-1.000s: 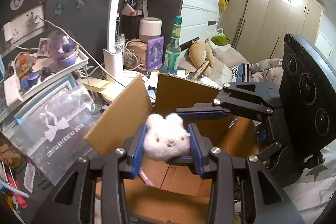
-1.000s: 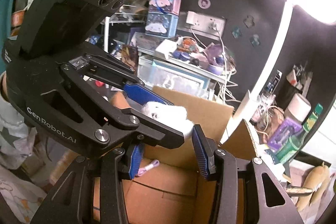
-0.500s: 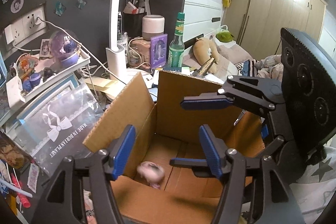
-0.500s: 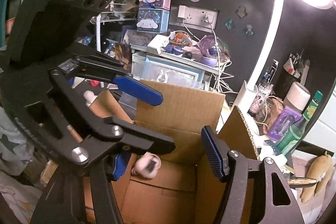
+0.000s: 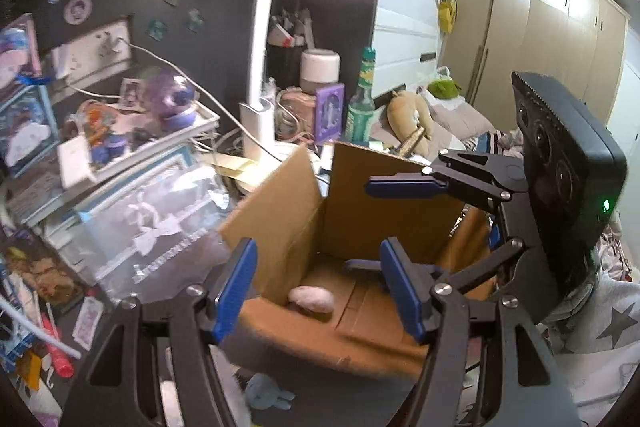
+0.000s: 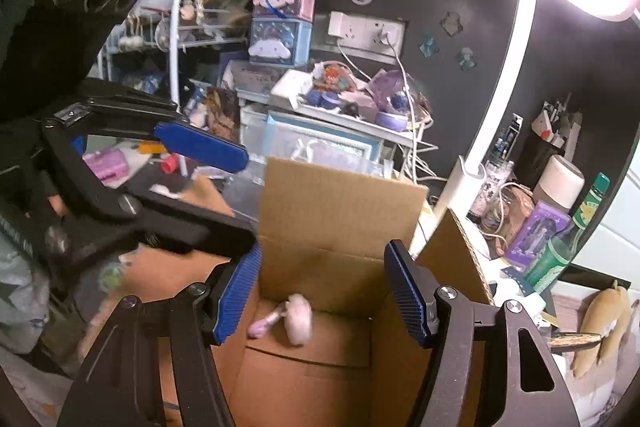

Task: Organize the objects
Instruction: 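Move the right gripper back over the clear round green container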

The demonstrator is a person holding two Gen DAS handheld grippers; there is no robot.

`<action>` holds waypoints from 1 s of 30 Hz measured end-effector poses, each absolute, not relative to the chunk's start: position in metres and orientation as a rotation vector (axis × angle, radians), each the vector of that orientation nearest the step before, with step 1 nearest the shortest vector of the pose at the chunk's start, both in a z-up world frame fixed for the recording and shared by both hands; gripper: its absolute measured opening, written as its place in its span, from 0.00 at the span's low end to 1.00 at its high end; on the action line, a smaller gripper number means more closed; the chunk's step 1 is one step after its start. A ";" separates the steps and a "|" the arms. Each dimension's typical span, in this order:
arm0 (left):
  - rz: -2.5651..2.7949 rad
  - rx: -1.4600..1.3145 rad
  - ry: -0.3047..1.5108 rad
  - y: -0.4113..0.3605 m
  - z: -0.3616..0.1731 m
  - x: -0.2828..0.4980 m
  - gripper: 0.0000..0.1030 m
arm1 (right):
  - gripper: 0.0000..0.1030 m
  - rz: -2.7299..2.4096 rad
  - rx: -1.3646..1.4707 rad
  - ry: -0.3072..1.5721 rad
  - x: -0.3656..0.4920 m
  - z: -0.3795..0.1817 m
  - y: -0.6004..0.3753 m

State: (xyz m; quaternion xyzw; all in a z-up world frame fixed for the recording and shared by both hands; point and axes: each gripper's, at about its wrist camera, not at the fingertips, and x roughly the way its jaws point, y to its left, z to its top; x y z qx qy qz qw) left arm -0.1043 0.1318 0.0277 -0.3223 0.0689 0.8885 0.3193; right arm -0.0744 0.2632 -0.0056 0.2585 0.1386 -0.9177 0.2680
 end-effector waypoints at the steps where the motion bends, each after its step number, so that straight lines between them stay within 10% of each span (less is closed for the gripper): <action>1: 2.347 -0.833 0.170 0.123 0.031 -0.100 0.59 | 0.59 -2.464 0.686 0.370 -0.071 -0.002 0.260; 14: 2.585 -0.768 0.030 -0.011 0.028 -0.033 0.71 | 0.59 -2.051 0.604 0.422 -0.013 0.007 0.146; 30: 2.623 -1.094 -0.105 -0.094 -0.091 0.017 0.73 | 0.59 -1.891 0.944 0.442 -0.027 -0.137 0.072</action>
